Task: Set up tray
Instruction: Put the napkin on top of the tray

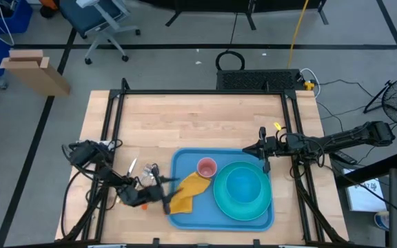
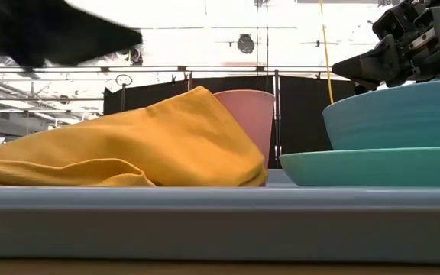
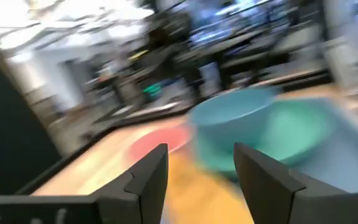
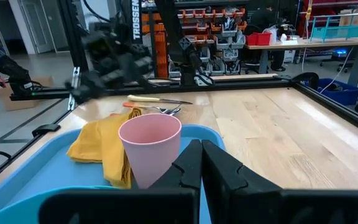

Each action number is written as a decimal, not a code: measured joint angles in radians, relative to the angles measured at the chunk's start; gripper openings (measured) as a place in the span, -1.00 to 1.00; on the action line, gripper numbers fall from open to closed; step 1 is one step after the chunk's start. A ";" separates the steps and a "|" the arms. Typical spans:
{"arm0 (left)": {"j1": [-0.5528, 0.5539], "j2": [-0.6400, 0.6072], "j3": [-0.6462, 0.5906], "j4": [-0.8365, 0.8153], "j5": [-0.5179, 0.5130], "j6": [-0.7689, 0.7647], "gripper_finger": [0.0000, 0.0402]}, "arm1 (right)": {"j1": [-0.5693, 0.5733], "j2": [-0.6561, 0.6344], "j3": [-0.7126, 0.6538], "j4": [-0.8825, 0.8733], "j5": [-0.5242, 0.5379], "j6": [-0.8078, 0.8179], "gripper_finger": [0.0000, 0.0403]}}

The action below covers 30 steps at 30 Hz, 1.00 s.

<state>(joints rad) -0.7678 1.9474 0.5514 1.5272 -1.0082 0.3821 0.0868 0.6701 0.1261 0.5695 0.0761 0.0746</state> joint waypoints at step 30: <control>0.339 -0.292 0.583 -1.963 0.570 -0.939 0.33 | 0.000 0.000 0.000 0.011 -0.002 0.034 -1.00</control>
<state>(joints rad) -0.4290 1.6558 1.1347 -0.4361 -0.4385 -0.5573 0.0868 0.6697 0.1261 0.5810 0.0739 0.1085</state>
